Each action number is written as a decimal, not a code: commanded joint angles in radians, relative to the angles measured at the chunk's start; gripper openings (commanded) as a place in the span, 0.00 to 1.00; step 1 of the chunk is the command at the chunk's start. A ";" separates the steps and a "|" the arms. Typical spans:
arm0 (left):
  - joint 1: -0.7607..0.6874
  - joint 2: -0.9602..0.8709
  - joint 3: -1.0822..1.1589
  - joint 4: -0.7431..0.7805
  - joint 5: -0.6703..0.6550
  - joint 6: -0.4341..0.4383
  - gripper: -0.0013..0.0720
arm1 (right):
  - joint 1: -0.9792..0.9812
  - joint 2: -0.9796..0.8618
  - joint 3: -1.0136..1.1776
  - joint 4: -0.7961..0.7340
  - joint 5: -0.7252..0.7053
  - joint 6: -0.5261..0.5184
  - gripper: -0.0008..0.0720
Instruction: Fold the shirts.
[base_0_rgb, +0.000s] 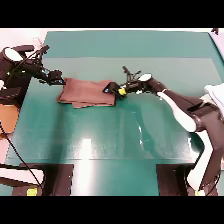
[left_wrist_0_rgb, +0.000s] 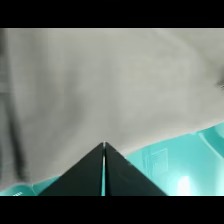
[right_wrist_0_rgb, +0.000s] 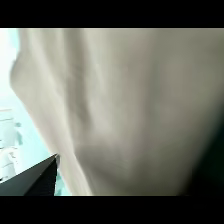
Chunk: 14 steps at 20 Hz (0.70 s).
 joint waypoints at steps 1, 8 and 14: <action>0.000 0.001 0.001 -0.007 -0.017 -0.019 0.05 | 0.075 -0.073 0.144 0.046 0.010 0.050 0.46; 0.000 0.001 0.001 -0.225 -0.093 -0.031 0.05 | 0.004 0.058 0.449 -0.098 0.005 0.214 0.04; 0.000 0.089 0.001 -0.240 -0.136 -0.063 0.04 | -0.358 0.388 0.375 -0.254 -0.006 0.467 0.04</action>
